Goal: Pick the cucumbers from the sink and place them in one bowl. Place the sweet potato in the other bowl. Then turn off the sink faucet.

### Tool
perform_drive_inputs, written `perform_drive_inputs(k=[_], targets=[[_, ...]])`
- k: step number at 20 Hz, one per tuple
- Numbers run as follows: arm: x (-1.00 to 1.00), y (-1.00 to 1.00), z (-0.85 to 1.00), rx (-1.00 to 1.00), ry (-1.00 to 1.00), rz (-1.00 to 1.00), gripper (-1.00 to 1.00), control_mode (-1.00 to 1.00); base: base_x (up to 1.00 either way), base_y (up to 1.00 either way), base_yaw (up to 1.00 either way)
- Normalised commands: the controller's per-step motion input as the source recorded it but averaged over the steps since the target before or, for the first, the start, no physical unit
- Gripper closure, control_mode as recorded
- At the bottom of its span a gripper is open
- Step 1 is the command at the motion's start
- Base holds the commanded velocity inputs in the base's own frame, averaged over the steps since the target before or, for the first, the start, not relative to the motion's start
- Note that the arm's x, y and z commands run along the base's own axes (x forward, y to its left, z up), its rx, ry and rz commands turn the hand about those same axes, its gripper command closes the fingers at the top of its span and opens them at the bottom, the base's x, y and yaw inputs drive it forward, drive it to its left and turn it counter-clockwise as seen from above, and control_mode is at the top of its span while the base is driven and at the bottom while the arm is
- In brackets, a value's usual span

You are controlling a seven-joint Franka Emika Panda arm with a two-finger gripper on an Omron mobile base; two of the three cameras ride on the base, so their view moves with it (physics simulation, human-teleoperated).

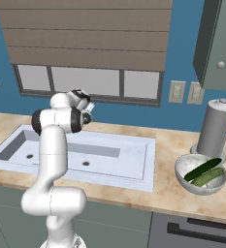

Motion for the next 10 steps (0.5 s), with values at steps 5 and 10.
perform_drive_inputs(k=[5, 10], targets=[[0.04, 0.74, 0.97, 0.17, -0.17, 0.06, -1.0, -1.0, 0.0, 0.0, 0.0], [0.02, 0.87, 1.0, 0.18, -0.11, 0.08, -1.0, -1.0, 0.0, 0.0, 0.0]])
